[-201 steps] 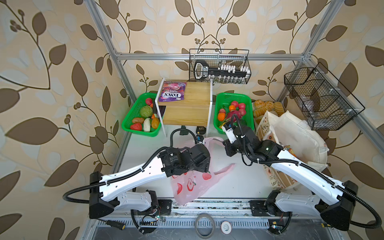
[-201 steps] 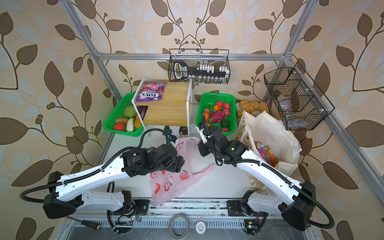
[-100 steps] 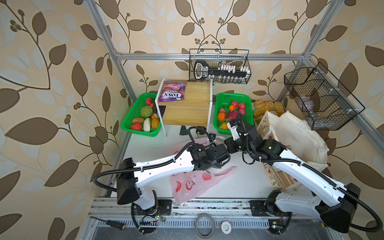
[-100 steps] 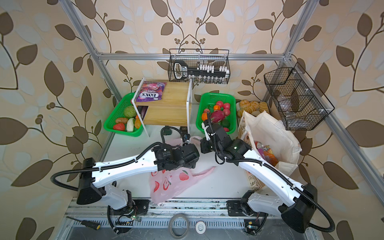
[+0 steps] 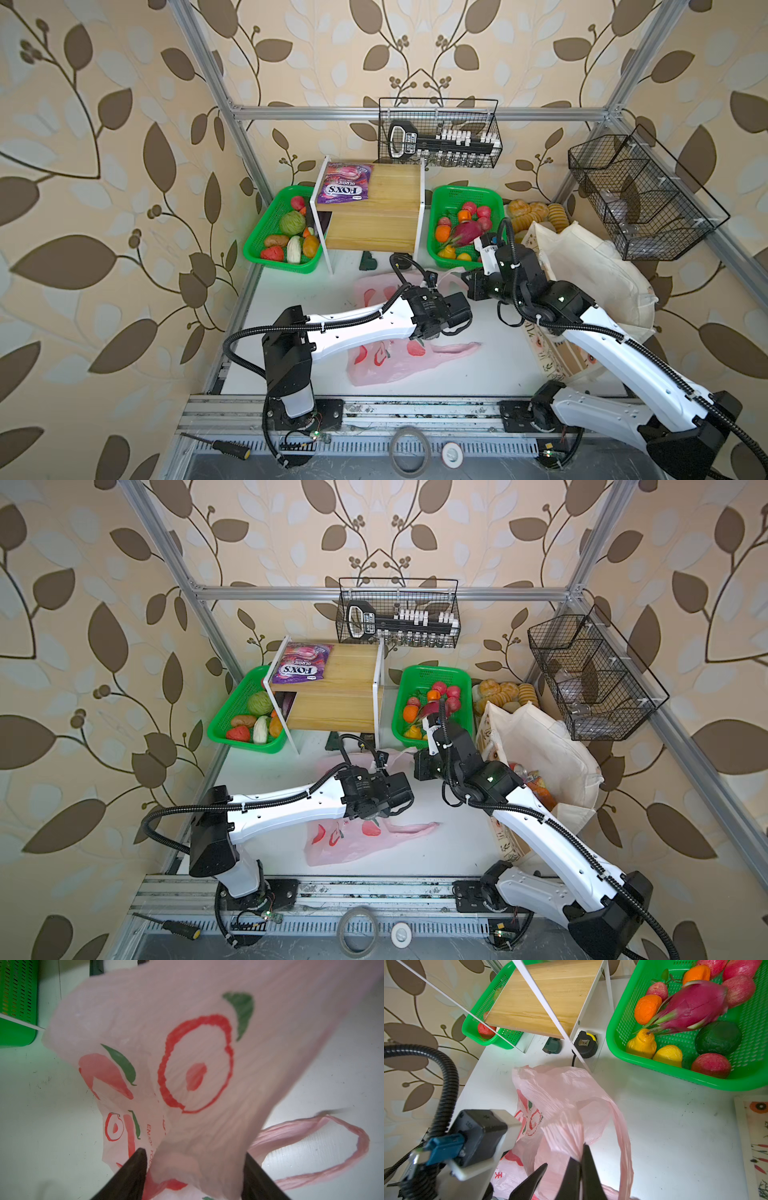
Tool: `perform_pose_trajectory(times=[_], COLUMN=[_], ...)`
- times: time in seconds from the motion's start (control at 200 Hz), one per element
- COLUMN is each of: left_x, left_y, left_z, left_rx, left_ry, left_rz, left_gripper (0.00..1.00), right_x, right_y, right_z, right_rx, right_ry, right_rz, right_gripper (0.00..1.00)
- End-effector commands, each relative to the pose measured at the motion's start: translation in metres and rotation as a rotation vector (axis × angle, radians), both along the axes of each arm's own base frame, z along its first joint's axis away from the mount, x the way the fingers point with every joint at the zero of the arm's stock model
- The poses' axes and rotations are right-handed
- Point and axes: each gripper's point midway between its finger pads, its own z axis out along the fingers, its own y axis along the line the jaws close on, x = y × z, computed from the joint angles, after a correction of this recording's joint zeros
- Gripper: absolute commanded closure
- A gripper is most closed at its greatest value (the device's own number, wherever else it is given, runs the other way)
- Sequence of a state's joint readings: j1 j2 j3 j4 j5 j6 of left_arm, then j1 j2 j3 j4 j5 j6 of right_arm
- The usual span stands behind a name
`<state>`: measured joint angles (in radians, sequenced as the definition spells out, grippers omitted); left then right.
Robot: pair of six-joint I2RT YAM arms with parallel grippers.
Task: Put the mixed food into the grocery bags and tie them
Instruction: 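Hold the pink bag open with the left gripper while the right releases its handle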
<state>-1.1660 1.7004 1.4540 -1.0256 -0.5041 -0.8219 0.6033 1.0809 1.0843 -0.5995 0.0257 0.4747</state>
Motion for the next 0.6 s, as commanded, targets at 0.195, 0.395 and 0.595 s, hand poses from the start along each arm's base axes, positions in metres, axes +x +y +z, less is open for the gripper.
perform_pose_trajectory(times=[0.195, 0.395, 0.595], left_x=[0.001, -0.001, 0.001], left_y=[0.014, 0.022, 0.038], left_z=[0.015, 0.034, 0.052], left_rx=[0.044, -0.036, -0.296], left_ry=[-0.054, -0.096, -0.056], left_rz=[-0.019, -0.012, 0.021], left_gripper=[0.70, 1.00, 1.00], right_x=[0.000, 0.005, 0.009], right_y=[-0.006, 0.000, 0.010], right_z=[-0.010, -0.016, 0.003], right_rx=[-0.005, -0.018, 0.013], right_ry=[0.020, 0.014, -0.042], right_rz=[-0.015, 0.016, 0.063], right_gripper=[1.00, 1.00, 0.65])
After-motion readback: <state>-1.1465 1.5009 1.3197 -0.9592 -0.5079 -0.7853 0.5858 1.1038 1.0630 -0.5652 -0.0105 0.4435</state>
